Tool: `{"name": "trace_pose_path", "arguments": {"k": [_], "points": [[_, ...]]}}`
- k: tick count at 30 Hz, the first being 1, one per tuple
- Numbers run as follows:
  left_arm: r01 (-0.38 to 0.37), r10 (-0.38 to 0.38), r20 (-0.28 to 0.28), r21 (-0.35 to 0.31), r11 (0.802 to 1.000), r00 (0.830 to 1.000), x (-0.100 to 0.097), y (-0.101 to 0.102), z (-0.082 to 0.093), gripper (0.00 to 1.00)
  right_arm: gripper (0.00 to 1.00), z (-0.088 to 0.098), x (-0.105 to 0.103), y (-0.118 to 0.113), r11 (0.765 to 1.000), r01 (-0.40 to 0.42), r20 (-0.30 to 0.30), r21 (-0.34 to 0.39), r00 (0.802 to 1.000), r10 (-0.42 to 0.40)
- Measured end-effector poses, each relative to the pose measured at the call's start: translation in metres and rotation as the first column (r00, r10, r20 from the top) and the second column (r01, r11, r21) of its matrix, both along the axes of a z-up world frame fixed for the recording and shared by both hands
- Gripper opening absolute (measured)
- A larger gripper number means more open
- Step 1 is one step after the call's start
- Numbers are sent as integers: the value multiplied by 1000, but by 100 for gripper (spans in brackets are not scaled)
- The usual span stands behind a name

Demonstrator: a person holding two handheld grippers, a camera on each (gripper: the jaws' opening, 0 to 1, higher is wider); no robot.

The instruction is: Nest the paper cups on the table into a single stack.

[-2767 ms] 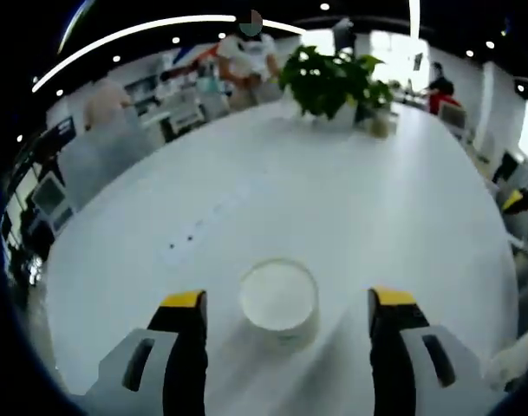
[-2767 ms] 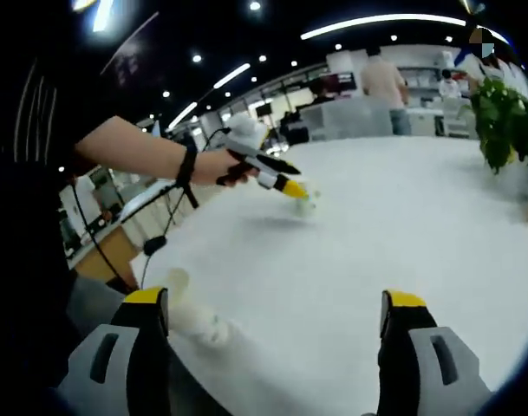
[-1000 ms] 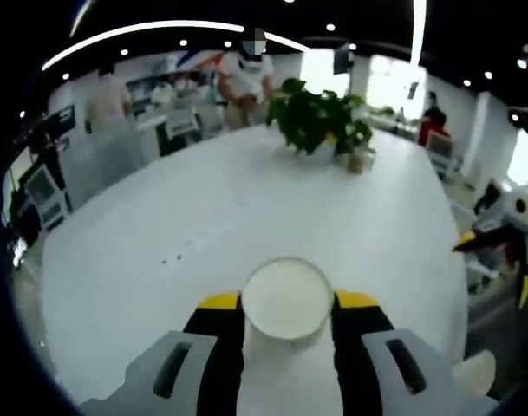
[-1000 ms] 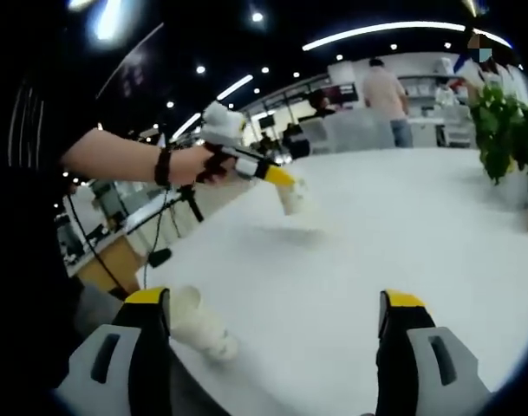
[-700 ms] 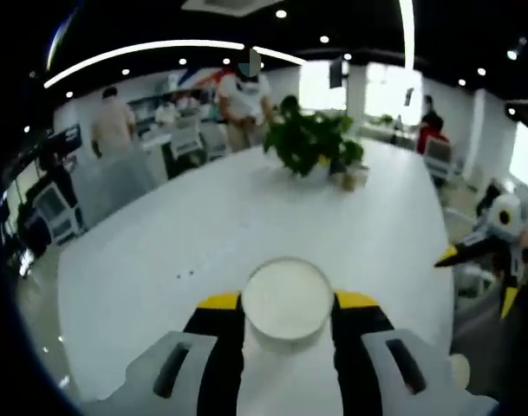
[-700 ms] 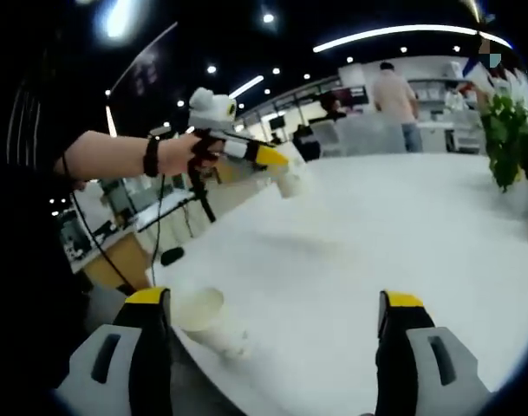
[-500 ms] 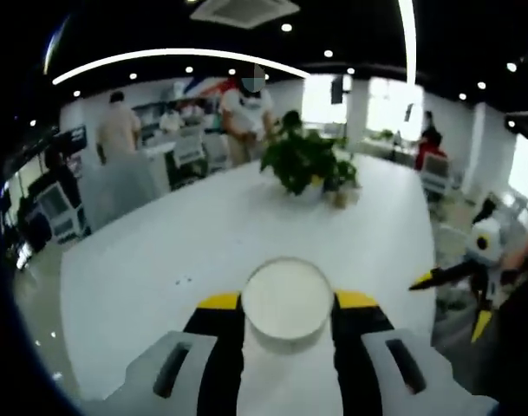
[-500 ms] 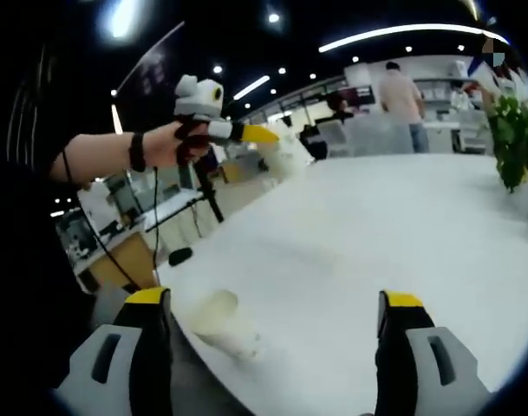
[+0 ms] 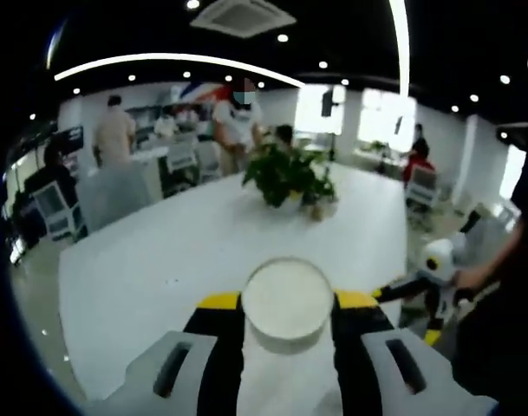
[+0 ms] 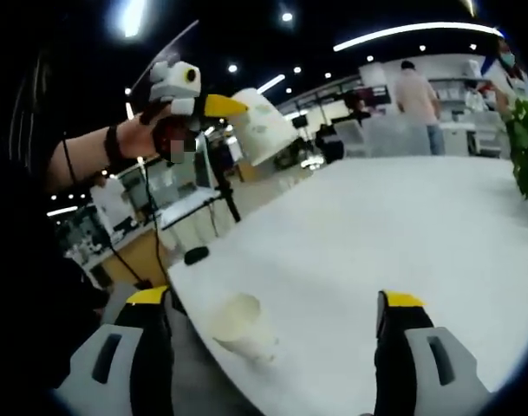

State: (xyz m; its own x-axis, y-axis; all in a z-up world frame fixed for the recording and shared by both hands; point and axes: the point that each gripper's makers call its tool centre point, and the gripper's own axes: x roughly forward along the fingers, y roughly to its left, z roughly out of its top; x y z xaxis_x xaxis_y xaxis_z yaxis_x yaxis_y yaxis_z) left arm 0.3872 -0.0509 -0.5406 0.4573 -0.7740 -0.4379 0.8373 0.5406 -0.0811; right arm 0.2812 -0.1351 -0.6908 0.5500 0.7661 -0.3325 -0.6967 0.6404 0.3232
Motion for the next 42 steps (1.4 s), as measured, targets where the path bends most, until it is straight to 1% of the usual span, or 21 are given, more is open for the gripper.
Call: {"name": "trace_pose_path", "arguments": {"k": [2, 3, 8, 10, 11, 12, 13, 14, 17, 21, 24, 26, 27, 29, 31, 33, 35, 36, 37, 40, 42], "points": [[4, -4, 1, -5, 1000, 1000, -8, 0, 2, 38, 96, 1, 0, 0, 1000, -3, 3, 4, 1000, 3], [-5, 4, -31, -46, 999, 1000, -15, -2, 6, 38, 96, 2, 0, 1, 1000, -5, 2, 7, 1000, 5], [-6, 4, -34, -40, 999, 999, -27, 0, 6, 38, 95, 2, -2, 3, 1000, -14, -6, 19, 1000, 15], [-8, 4, -49, -66, 998, 999, -32, 0, 5, 38, 94, 4, -3, 5, 1000, -19, -1, 24, 1000, 19], [-18, 14, -52, -67, 998, 999, -33, 1, 5, 38, 94, 6, -2, 7, 999, -23, 4, 28, 1000, 23], [-21, 18, -38, -76, 997, 999, -35, 1, 6, 38, 93, 7, -2, 8, 999, -26, 4, 32, 1000, 26], [-25, 22, -40, -79, 997, 999, -37, 1, 5, 38, 92, 9, -2, 9, 999, -27, 5, 40, 1000, 27], [-32, 28, -60, -82, 996, 998, -39, 1, 2, 38, 92, 12, -2, 10, 998, -27, 7, 48, 1000, 27], [-28, 22, -69, -85, 996, 997, -45, 0, -4, 38, 90, 25, 1, 13, 996, -22, 17, 90, 1000, 20], [-32, 22, -104, -101, 994, 994, -55, -2, -13, 38, 86, 37, 4, 16, 987, -12, 12, 158, 1000, 10], [-31, 22, -108, -81, 996, 994, -59, -2, -19, 38, 81, 38, 5, 18, 985, -15, 8, 170, 1000, 14], [-31, 20, -123, -89, 996, 992, -62, -2, -22, 38, 78, 41, 4, 20, 983, -20, 9, 182, 1000, 18], [-35, 21, -142, -92, 995, 990, -63, -1, -23, 38, 76, 43, 2, 22, 980, -28, 2, 199, 1000, 28], [-32, 19, -143, -92, 995, 990, -65, -2, -24, 38, 70, 46, 0, 26, 973, -40, -4, 228, 999, 42], [-27, 15, -145, -84, 996, 989, -67, -2, -26, 38, 64, 46, -2, 29, 969, -47, -17, 242, 998, 52], [-18, 7, -145, -72, 997, 989, -68, -3, -30, 38, 63, 44, -2, 32, 965, -44, -46, 257, 997, 58], [-7, -4, -149, -72, 997, 989, -70, -4, -32, 38, 61, 48, -3, 35, 954, -39, -58, 299, 997, 59], [-3, -9, -152, -75, 997, 988, -71, -5, -32, 38, 58, 53, -3, 38, 940, -41, -64, 340, 996, 67], [-1, -11, -153, -76, 997, 988, -71, -6, -32, 38, 54, 57, -4, 40, 930, -48, -67, 364, 995, 78], [3, -18, -163, -91, 996, 986, -72, -8, -31, 38, 43, 63, -6, 43, 916, -64, -60, 397, 994, 96], [3, -19, -166, -94, 996, 986, -72, -9, -33, 38, 35, 66, -6, 45, 912, -77, -50, 404, 993, 106]]}}
